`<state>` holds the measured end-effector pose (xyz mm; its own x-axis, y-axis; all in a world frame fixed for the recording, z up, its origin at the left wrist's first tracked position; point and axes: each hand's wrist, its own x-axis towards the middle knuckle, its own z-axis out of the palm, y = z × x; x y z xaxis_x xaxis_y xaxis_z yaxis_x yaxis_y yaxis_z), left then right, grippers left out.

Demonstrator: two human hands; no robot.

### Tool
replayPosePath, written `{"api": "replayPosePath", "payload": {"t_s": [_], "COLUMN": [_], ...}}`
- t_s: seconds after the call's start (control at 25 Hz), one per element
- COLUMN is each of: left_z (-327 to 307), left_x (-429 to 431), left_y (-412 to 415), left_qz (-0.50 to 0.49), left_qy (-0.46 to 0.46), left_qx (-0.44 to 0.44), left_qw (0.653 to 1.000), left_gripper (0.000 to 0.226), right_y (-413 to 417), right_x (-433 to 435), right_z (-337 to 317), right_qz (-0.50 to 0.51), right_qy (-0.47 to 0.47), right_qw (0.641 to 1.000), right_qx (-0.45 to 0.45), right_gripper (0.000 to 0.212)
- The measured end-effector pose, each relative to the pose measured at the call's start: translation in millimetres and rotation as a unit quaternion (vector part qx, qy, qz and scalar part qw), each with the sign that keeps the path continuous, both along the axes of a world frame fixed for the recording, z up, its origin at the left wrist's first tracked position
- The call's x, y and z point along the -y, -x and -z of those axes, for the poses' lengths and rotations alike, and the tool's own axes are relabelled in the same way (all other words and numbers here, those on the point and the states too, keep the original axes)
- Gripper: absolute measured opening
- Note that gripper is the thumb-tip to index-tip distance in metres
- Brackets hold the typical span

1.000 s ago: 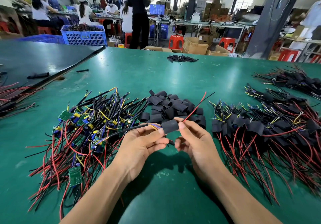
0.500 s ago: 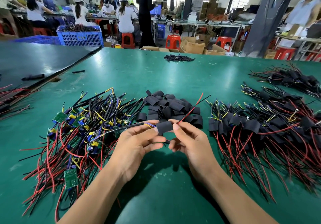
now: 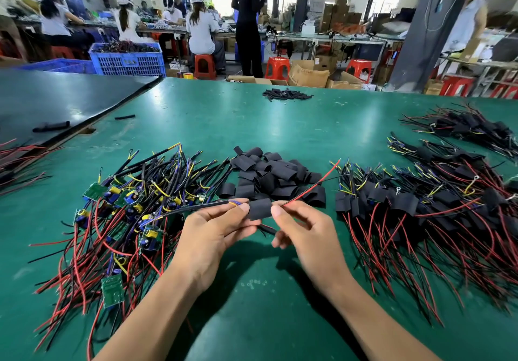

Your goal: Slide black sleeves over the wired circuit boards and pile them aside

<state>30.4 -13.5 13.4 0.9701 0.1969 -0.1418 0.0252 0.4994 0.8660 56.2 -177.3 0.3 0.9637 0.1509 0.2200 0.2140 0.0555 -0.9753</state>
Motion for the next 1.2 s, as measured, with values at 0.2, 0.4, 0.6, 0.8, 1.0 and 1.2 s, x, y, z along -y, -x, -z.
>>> {"api": "replayPosePath", "payload": {"t_s": [0.2,0.4,0.6,0.8,1.0,1.2], "left_z": [1,-2,-6,-4,3,9], "left_x": [0,-1,-2,6,9,12], "left_y": [0,1,4,5,5,7], "left_qz": [0.007,0.035,0.052,0.047,0.032,0.025], "left_qy": [-0.002,-0.032,-0.088,-0.113,-0.216,-0.379], "left_qx": [-0.001,0.004,0.004,-0.001,-0.008,0.025], "left_qw": [1.000,0.999,0.995,0.992,0.976,0.925], "left_gripper": [0.026,0.023,0.036,0.033,0.011,0.013], "right_y": [3,1,7,6,-3,-12], "right_x": [-2,-4,-5,-8,15,17], "right_z": [-1,-10,-16,-31,-32,-17], "right_qz": [0.016,-0.083,-0.175,-0.055,0.112,0.151], "right_qy": [0.019,-0.093,-0.104,-0.301,-0.458,-0.374], "right_qw": [1.000,0.972,0.942,0.915,0.848,0.883], "right_qx": [0.004,-0.197,-0.267,-0.262,-0.240,-0.241], "right_gripper": [0.002,0.029,0.025,0.027,0.042,0.041]}}
